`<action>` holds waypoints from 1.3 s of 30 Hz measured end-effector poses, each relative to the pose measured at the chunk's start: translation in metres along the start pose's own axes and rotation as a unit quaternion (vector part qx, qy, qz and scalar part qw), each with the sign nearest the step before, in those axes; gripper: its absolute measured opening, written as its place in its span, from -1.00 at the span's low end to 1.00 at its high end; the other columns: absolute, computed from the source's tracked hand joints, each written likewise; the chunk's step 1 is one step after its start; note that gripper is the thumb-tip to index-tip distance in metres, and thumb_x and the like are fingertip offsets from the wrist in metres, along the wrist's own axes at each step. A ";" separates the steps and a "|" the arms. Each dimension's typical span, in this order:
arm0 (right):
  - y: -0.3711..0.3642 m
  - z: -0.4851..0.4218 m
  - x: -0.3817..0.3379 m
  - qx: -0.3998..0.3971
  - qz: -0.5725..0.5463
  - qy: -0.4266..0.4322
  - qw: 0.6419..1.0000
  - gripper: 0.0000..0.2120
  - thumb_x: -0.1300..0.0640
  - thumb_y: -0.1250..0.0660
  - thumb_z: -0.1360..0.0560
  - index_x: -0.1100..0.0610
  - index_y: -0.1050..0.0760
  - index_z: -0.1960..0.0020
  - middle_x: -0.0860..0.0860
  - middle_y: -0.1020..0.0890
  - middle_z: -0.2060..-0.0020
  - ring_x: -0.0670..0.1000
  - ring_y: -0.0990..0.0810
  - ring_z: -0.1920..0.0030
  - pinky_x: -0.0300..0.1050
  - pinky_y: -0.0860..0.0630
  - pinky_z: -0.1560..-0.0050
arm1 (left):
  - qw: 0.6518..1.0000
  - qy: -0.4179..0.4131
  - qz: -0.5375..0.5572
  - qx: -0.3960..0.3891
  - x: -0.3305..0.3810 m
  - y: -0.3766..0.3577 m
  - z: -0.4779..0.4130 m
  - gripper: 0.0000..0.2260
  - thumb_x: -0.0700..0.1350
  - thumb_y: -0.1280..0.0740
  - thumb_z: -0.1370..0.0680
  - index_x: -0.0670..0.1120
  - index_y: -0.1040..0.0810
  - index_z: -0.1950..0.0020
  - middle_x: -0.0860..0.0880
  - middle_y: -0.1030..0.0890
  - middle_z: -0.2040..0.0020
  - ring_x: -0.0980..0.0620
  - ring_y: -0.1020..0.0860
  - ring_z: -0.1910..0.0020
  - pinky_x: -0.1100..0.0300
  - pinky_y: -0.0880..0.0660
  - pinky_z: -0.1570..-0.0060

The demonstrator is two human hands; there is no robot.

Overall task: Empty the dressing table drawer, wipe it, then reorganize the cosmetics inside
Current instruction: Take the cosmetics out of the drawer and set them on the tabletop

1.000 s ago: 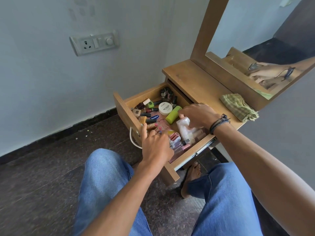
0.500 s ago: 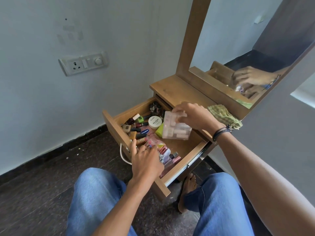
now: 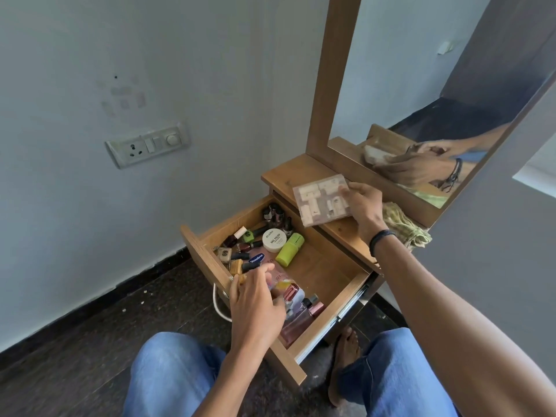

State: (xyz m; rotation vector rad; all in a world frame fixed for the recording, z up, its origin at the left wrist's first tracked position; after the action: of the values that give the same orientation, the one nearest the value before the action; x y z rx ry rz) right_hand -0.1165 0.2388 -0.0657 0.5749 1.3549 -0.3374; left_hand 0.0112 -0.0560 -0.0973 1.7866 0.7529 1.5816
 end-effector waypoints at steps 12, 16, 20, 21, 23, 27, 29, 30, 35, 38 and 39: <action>-0.025 -0.003 -0.021 -0.006 0.183 0.153 0.971 -0.86 0.08 -0.35 -0.56 0.05 -0.62 -0.09 -0.07 -0.62 0.00 -0.02 -0.58 -0.04 -0.12 -0.43 -0.01 | 0.991 -0.033 0.127 -0.031 0.065 -0.019 -0.100 -0.57 -0.10 -0.32 -0.61 0.01 -0.38 -0.49 0.08 -0.37 -0.43 0.12 -0.41 -0.35 0.30 -0.40 -0.03; -0.025 -0.002 -0.020 -0.008 0.193 0.193 0.962 -0.84 0.09 -0.34 -0.57 0.07 -0.64 -0.09 0.00 -0.60 -0.10 -0.01 -0.56 -0.10 -0.08 -0.48 -0.10 | 0.991 -0.042 0.124 -0.024 0.075 -0.035 -0.116 -0.51 0.02 -0.36 -0.61 -0.01 -0.37 -0.52 0.05 -0.37 -0.43 0.07 -0.42 -0.37 0.19 -0.48 -0.16; -0.017 -0.003 -0.019 0.017 0.163 0.183 0.969 -0.83 0.17 -0.30 -0.56 0.07 -0.67 -0.04 -0.03 -0.59 -0.08 -0.02 -0.59 -0.06 -0.06 -0.52 -0.12 | 0.995 -0.041 0.089 0.029 0.077 -0.038 -0.128 -0.48 0.09 -0.37 -0.59 -0.02 -0.37 -0.51 0.04 -0.38 -0.42 0.04 -0.39 -0.37 0.21 -0.44 -0.07; -0.015 -0.003 -0.019 0.025 0.152 0.180 0.972 -0.82 0.18 -0.29 -0.56 0.07 -0.67 -0.03 -0.06 -0.58 -0.06 -0.04 -0.58 -0.03 -0.05 -0.53 -0.12 | 0.995 -0.033 0.082 0.043 0.075 -0.036 -0.135 -0.51 0.06 -0.36 -0.60 -0.01 -0.38 -0.51 0.04 -0.39 -0.42 0.03 -0.38 -0.37 0.22 -0.41 -0.07; -0.012 -0.003 -0.021 0.039 0.136 0.179 0.974 -0.83 0.18 -0.29 -0.57 0.08 -0.67 0.00 -0.08 -0.57 -0.03 -0.06 -0.57 0.02 -0.02 -0.55 -0.13 | 0.995 -0.017 0.068 0.072 0.069 -0.028 -0.153 -0.57 -0.02 -0.35 -0.62 0.00 -0.41 -0.49 0.04 -0.44 -0.42 0.02 -0.35 -0.37 0.24 -0.35 -0.11; -0.013 -0.002 -0.023 0.038 0.138 0.190 0.971 -0.84 0.16 -0.30 -0.56 0.02 -0.65 0.09 -0.09 -0.56 0.01 -0.14 -0.54 0.09 0.03 -0.57 -0.10 | 0.993 -0.004 0.064 0.097 0.066 -0.012 -0.199 -0.65 -0.13 -0.36 -0.62 0.00 -0.52 -0.41 0.02 -0.57 -0.31 0.00 -0.40 -0.32 0.15 -0.47 -0.14; -0.019 -0.002 -0.022 0.017 0.157 0.194 0.968 -0.85 0.15 -0.30 -0.53 0.01 -0.65 0.09 -0.14 -0.55 0.01 -0.13 -0.56 0.07 0.04 -0.57 -0.10 | 0.994 0.003 0.062 0.090 0.068 -0.012 -0.222 -0.72 -0.13 -0.37 -0.61 -0.03 -0.57 -0.33 0.01 -0.58 -0.27 -0.02 -0.46 -0.30 0.18 -0.48 -0.10; -0.023 -0.003 -0.022 -0.002 0.167 0.195 0.966 -0.85 0.13 -0.31 -0.52 0.01 -0.66 0.06 -0.14 -0.55 -0.03 -0.09 -0.58 0.02 0.03 -0.56 -0.12 | 0.995 0.004 0.063 0.082 0.070 -0.014 -0.232 -0.75 -0.14 -0.37 -0.61 -0.04 -0.59 -0.30 -0.01 -0.57 -0.28 -0.05 -0.49 -0.28 0.15 -0.51 -0.13; -0.045 -0.004 -0.018 -0.101 0.263 0.192 0.940 -0.56 -0.01 -0.33 -0.55 0.01 -0.51 -0.42 -0.08 -0.33 -0.51 0.04 -0.43 -0.42 -0.01 -0.39 -0.37 | 0.997 -0.009 0.033 0.071 0.077 -0.025 -0.267 -0.80 -0.10 -0.34 -0.63 -0.10 -0.60 -0.24 -0.08 -0.49 -0.28 -0.12 -0.49 -0.25 -0.01 -0.51 -0.22; -0.056 -0.003 -0.015 -0.121 0.331 0.209 0.912 -0.47 0.00 -0.29 -0.59 -0.03 -0.35 -0.55 -0.09 -0.15 -0.57 0.12 -0.37 -0.46 0.12 -0.42 -0.41 | 0.995 -0.011 0.026 0.091 0.078 -0.028 -0.279 -0.79 -0.07 -0.30 -0.66 -0.12 -0.57 -0.23 -0.11 -0.44 -0.28 -0.14 -0.49 -0.24 0.00 -0.49 -0.17; -0.058 -0.003 -0.015 -0.122 0.345 0.219 0.904 -0.48 0.01 -0.27 -0.60 -0.03 -0.33 -0.55 -0.10 -0.13 -0.56 0.13 -0.37 -0.45 0.15 -0.44 -0.39 | 0.995 -0.010 0.022 0.097 0.078 -0.029 -0.282 -0.80 -0.07 -0.28 -0.66 -0.12 -0.57 -0.22 -0.11 -0.45 -0.26 -0.14 -0.49 -0.22 0.00 -0.46 -0.13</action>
State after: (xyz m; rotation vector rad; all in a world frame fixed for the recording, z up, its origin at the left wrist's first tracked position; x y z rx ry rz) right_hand -0.1536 0.1916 -0.0622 0.9079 1.4880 0.5661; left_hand -0.2600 0.0461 -0.0466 1.9668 0.8904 1.5616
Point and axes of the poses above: each hand's wrist, its own z-axis away from the middle knuckle, its own y-axis out of the back of the hand, x = y × z, the point moved 9 cm from there along -z, towards the middle knuckle
